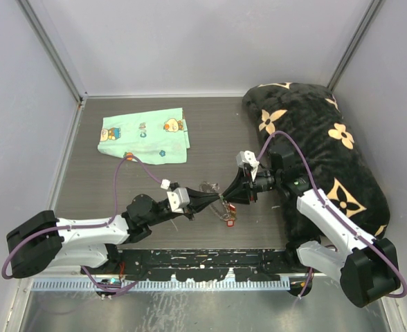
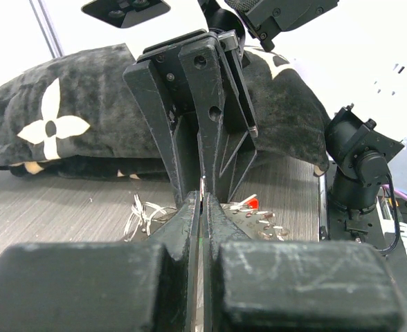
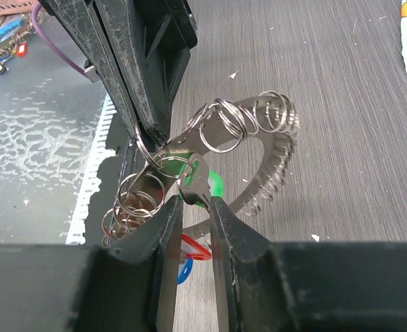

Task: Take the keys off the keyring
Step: Remove the key from the keyring.

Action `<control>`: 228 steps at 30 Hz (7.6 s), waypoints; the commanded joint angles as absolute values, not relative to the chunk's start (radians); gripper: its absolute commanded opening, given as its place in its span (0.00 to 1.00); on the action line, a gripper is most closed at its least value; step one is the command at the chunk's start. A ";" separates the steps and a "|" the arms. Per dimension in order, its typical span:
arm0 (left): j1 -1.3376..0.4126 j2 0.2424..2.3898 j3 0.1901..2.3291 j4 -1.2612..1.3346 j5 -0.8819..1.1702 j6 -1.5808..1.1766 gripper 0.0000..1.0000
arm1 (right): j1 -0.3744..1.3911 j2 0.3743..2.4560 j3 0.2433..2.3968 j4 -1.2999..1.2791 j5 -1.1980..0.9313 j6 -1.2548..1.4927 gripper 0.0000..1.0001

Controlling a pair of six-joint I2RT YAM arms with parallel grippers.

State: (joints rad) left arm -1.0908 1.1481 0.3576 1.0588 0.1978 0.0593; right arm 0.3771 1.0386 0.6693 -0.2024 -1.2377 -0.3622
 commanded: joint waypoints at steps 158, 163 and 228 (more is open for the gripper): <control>-1.051 1.298 0.434 1.430 0.029 0.020 0.00 | 0.479 1.166 1.124 -0.451 -1.090 0.317 0.08; -1.050 1.286 0.424 1.430 0.033 0.012 0.00 | 0.459 1.151 1.155 -0.476 -1.093 0.316 0.08; -1.050 1.445 0.392 1.430 -0.052 -0.264 0.00 | 0.325 1.237 0.730 0.182 -1.336 1.151 0.25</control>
State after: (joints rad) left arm -1.0477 1.4345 0.3431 1.3624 -0.0013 -0.2218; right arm 0.3290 1.2251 0.7052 0.1093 -1.2980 1.1076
